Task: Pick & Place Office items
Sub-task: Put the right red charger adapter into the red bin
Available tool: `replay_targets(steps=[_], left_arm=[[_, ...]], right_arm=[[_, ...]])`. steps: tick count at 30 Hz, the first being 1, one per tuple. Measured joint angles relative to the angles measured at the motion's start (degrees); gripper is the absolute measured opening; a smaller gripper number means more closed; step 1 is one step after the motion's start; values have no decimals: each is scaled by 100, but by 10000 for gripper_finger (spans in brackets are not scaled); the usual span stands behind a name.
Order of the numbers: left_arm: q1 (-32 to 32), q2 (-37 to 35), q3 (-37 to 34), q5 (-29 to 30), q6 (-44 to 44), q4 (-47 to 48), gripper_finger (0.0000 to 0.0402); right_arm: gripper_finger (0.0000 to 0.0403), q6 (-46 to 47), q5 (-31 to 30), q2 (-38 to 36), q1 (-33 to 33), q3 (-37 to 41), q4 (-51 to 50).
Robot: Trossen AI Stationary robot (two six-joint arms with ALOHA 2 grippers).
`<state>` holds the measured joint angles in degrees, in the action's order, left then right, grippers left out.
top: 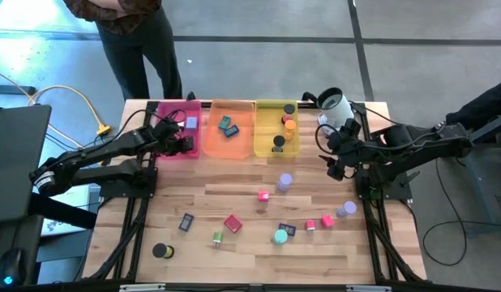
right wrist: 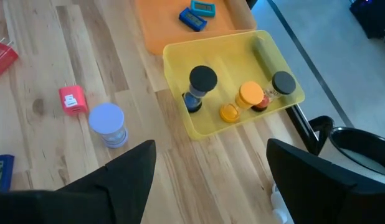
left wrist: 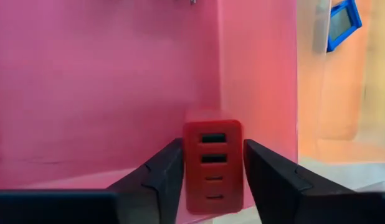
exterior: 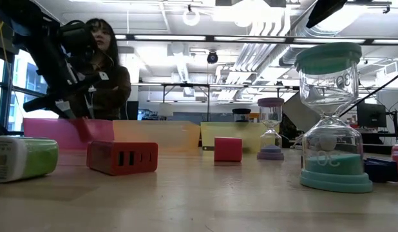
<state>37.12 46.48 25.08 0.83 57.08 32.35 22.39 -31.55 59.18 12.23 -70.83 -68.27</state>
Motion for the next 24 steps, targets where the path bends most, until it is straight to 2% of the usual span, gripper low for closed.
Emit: replay_targets(steps=[5, 20, 24], left_arm=[[0, 0, 0, 76, 120, -6, 177], [0, 0, 0, -62, 20, -6, 182], [0, -31, 36, -190, -356, -5, 182]], right_arm=[[295, -11, 0, 0, 0, 0, 0], [295, -13, 20, 0, 0, 0, -9], [295, -13, 20, 0, 0, 0, -11]])
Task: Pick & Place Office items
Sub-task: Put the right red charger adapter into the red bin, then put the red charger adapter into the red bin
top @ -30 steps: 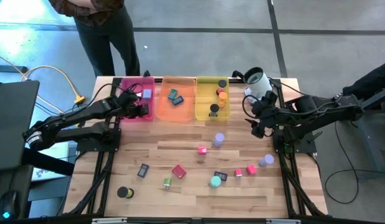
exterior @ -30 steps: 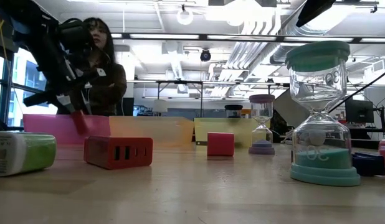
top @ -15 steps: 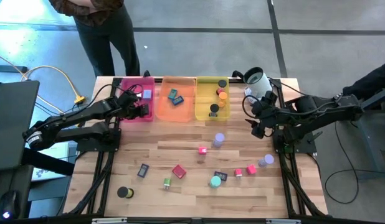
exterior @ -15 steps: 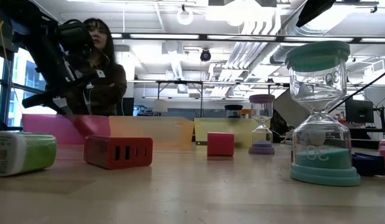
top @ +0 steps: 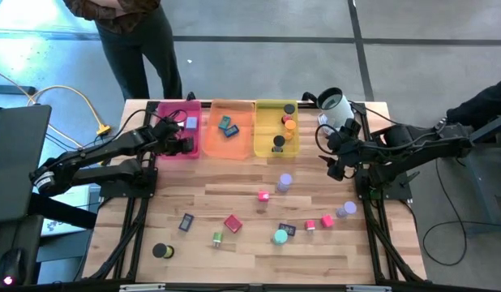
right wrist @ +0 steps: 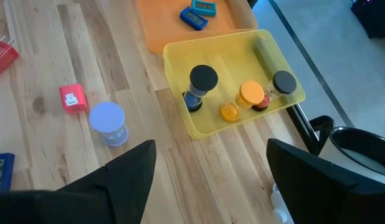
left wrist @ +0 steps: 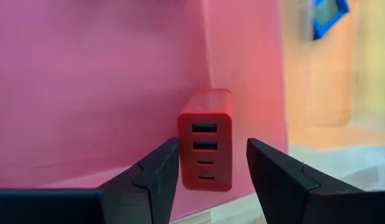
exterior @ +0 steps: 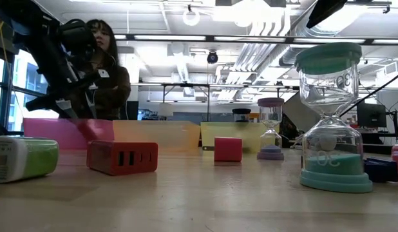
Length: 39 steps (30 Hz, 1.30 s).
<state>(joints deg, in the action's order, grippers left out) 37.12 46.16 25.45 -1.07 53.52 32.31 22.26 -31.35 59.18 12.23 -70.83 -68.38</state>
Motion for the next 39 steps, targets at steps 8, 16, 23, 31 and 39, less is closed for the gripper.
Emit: replay_targets(steps=[8, 16, 23, 31, 39], left_arm=[[0, 5, 18, -149, -123, -4, 182], [46, 5, 18, -19, -293, -1, 182], [276, 7, 18, -304, -588, 1, 184], [509, 7, 18, -617, -705, 3, 246], [638, 7, 20, -659, -562, 1, 279]], right_arm=[[295, -2, 0, 0, 0, 0, -2], [295, -7, -2, 0, 0, 0, -39], [295, -111, -22, 0, 0, 0, -39], [295, -133, -22, 0, 0, 0, -28], [295, -133, -22, 0, 0, 0, -20]])
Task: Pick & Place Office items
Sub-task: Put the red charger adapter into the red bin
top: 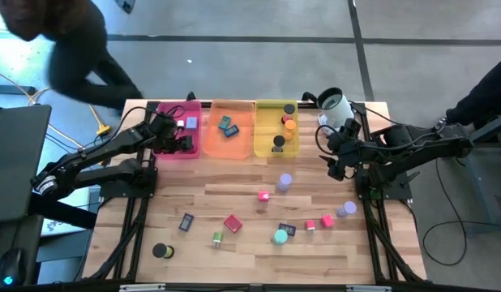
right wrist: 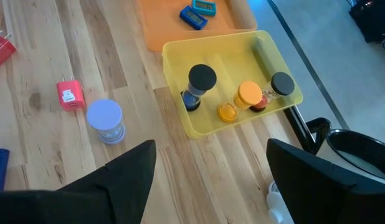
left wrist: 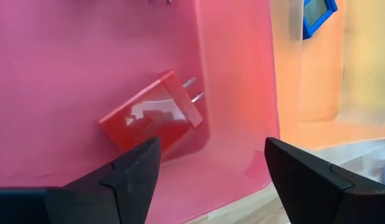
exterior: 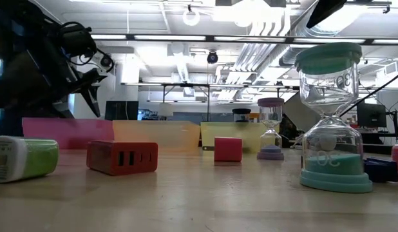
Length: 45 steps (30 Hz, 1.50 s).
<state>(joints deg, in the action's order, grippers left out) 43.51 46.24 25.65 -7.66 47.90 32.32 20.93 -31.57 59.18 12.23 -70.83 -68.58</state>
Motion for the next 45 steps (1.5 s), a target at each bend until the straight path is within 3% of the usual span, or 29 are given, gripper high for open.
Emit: replay_targets(steps=[34, 45], left_arm=[[-2, 0, 0, -3, 8, -4, 280], [-2, 0, 0, 0, 8, -4, 280]], right_arm=[[295, 511, 61, 2, 0, 0, 161], [295, 1491, 45, 2, 0, 2, 711]])
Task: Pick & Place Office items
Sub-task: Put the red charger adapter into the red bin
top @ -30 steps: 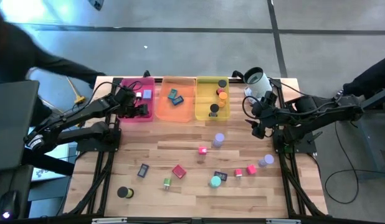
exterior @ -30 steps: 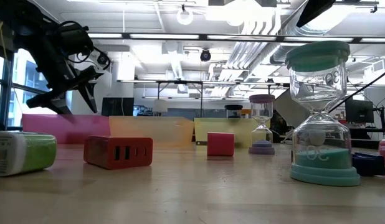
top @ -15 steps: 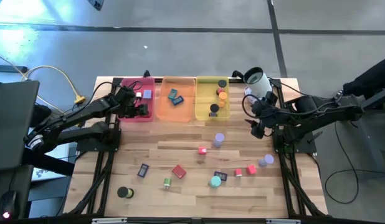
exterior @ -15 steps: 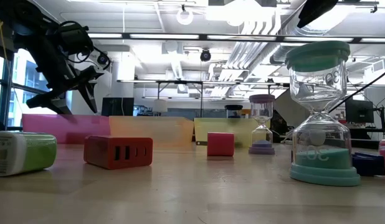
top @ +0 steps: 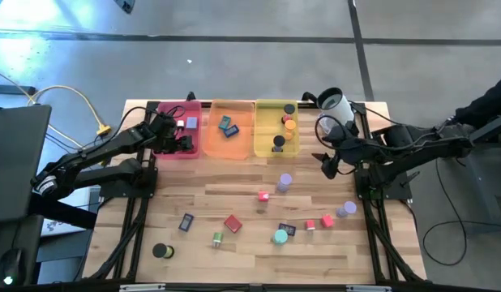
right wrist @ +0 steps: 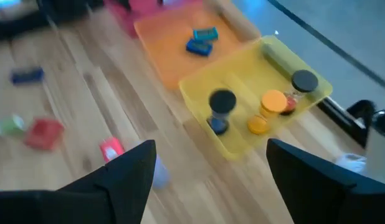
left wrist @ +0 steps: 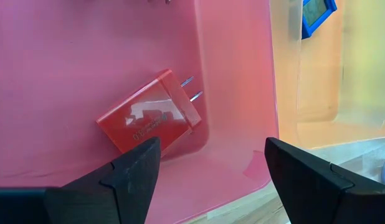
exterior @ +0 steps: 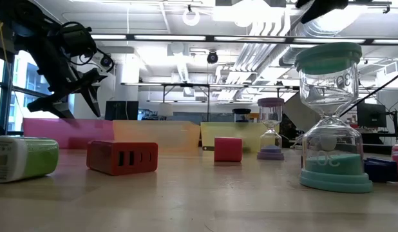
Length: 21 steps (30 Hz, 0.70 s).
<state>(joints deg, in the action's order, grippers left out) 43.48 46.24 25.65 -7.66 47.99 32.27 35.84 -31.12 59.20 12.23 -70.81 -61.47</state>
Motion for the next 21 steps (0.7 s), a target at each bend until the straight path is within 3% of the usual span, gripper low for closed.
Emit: replay_targets(steps=[3, 6, 11, 17, 21], left_arm=[[0, 0, 0, -1, -1, 0, 280], [0, 0, 0, 0, -1, -2, 280], [-2, 0, 0, 0, -2, -1, 280], [-2, 0, 2, 0, -2, -2, 280], [-2, 0, 2, 0, -2, -2, 280]], right_arm=[[295, 326, -229, 8, 0, 0, 617], [295, 483, -853, 44, 0, 0, 1581], [295, 46, -1745, 344, 0, 0, 3675], [295, -619, -2157, 926, 0, 0, 5703], [295, -525, -2395, 1220, -2, 2, 6162]])
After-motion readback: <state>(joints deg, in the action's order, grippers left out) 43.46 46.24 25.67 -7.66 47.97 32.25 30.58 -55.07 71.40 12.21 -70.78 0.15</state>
